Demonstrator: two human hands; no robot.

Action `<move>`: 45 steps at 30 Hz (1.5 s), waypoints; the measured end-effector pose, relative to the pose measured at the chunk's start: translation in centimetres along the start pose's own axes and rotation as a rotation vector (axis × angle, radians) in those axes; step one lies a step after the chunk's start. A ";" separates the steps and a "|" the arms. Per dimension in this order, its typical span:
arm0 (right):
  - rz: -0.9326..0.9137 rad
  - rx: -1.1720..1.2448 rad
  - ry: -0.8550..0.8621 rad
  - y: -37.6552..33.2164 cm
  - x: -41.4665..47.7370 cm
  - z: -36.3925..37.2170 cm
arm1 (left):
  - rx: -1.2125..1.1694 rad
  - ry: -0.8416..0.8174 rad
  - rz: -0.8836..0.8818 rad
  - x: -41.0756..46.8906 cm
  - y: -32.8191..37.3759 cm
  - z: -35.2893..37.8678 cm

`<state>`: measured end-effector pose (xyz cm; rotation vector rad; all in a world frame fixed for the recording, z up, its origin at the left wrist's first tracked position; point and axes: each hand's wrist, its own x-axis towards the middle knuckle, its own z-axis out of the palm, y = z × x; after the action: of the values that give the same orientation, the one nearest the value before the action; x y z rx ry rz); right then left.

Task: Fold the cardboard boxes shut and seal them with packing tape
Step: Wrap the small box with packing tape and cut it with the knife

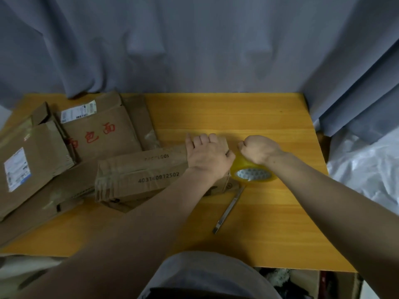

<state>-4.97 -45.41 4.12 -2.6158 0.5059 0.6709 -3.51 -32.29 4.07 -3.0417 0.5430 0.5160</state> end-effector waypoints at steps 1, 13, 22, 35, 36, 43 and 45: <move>0.005 -0.027 -0.002 -0.4 0.2 0.0 | -0.011 0.008 0.006 -0.1 0.2 0.2; 0.044 -0.135 -0.027 -1.1 1.8 0.8 | -0.264 0.048 0.127 -0.3 -3.5 -1.2; 0.018 -0.050 -0.044 -3.0 -0.7 -0.7 | -0.133 0.098 -0.146 -2.2 -11.2 1.4; 0.048 -0.200 -0.073 -5.9 -1.1 1.3 | -0.117 0.069 0.018 -3.1 -16.0 1.0; 0.046 -0.204 -0.074 -6.1 -1.1 1.3 | -0.111 0.060 -0.045 -3.6 -17.8 1.0; 0.070 -0.204 -0.085 -6.4 -0.8 1.6 | -0.713 0.034 -0.601 -6.3 -23.4 3.0; 0.074 -0.198 -0.086 -6.5 -0.9 1.7 | -0.722 0.026 -0.568 -6.0 -23.2 2.7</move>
<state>-3.51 -38.83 5.04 -2.7472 0.5367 0.8959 -1.81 -8.28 2.33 -3.5953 -0.6566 0.7584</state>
